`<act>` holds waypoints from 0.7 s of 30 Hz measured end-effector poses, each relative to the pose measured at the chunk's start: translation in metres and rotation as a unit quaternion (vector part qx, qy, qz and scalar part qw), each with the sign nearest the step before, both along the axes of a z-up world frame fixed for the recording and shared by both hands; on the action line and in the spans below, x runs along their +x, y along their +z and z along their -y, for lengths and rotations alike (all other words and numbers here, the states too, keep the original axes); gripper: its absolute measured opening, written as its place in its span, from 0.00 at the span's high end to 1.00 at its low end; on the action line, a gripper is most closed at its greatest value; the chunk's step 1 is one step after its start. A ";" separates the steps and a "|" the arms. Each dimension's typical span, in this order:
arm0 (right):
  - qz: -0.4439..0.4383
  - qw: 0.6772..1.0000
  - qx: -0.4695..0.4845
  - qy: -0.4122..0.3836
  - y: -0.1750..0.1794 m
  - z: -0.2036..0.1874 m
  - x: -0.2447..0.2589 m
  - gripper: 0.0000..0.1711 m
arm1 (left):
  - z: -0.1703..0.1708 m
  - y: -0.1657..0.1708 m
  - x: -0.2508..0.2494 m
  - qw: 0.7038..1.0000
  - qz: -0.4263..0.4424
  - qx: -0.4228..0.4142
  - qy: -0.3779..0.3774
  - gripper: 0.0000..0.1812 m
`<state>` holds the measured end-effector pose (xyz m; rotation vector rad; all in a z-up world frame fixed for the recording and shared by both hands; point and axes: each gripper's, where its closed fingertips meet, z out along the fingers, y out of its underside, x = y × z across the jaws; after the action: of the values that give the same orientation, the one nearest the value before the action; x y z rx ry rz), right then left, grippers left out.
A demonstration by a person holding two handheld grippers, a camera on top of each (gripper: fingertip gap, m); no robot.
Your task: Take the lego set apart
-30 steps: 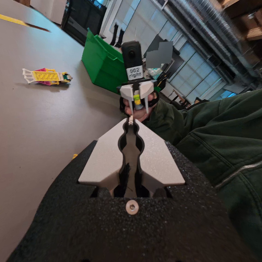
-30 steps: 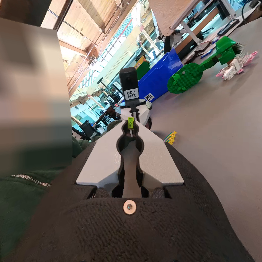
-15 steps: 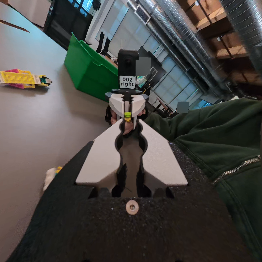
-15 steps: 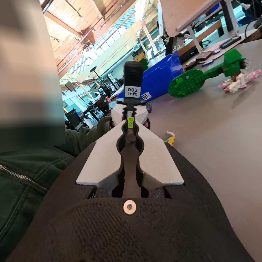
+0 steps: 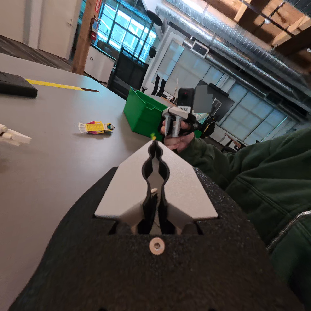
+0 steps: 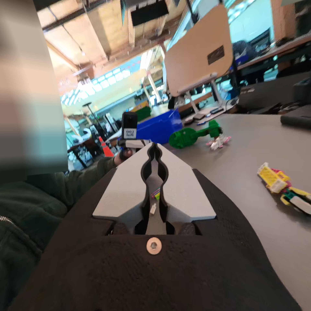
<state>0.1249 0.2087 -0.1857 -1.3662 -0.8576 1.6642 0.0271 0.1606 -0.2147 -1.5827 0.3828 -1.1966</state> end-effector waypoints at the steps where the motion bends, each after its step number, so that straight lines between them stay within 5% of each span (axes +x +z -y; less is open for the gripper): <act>1: 0.015 1.000 0.007 0.011 -0.005 0.006 -0.006 1.00 | 0.001 -0.003 0.007 1.000 -0.019 0.003 -0.008 1.00; 5: 0.093 0.995 0.025 0.026 -0.032 0.019 -0.027 1.00 | 0.002 -0.031 0.037 0.989 -0.145 0.014 -0.024 1.00; 11: 0.122 0.968 0.146 -0.162 -0.017 -0.037 0.012 1.00 | -0.009 -0.027 0.020 0.987 -0.150 0.030 0.040 1.00; 17: 0.047 0.870 0.268 -0.410 0.022 -0.062 0.066 0.95 | -0.025 -0.011 -0.009 0.972 -0.142 0.091 0.162 0.92; 21: 0.158 0.790 0.327 -0.494 0.007 -0.065 0.095 0.97 | -0.028 -0.004 -0.017 0.955 -0.155 0.144 0.206 0.87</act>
<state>0.2203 0.2735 -0.1787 -1.2329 -0.6075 0.2721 0.0099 0.1890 -0.2189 -1.4991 0.3842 -0.5464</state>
